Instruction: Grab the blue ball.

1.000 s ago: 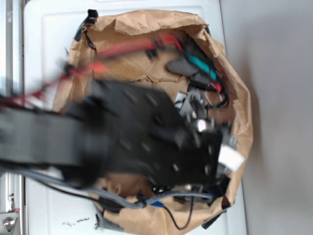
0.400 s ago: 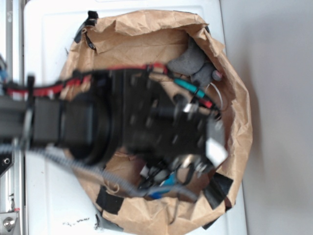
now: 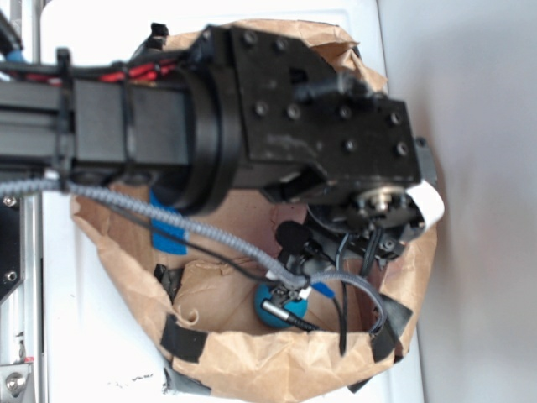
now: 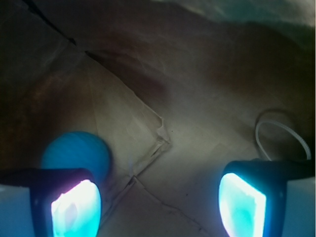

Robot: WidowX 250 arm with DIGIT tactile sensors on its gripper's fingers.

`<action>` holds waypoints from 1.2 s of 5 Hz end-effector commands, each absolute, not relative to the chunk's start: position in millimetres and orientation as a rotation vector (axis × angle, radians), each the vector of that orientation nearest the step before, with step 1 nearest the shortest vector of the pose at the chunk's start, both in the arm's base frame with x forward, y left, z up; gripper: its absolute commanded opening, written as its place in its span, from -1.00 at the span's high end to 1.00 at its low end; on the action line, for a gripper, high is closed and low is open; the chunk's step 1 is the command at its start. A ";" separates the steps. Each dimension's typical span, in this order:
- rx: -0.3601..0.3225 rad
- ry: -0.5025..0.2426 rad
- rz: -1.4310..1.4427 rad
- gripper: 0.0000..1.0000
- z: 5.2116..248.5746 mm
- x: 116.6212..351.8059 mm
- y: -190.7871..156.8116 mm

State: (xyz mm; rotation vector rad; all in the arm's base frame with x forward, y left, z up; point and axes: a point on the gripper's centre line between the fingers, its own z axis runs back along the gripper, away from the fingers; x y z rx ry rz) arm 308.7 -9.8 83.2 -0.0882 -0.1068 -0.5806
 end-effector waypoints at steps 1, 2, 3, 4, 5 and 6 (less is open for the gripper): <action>-0.037 -0.221 -0.706 -1.00 97.4 288.4 -43.6; -0.082 -0.250 -0.814 -1.00 92.1 269.4 -71.0; -0.107 -0.233 -0.828 -1.00 81.4 274.1 -83.2; -0.076 -0.196 -0.805 -1.00 59.5 293.4 -92.3; -0.050 -0.161 -0.771 -1.00 46.6 312.1 -89.8; -0.075 -0.146 -0.743 1.00 50.6 319.4 -80.4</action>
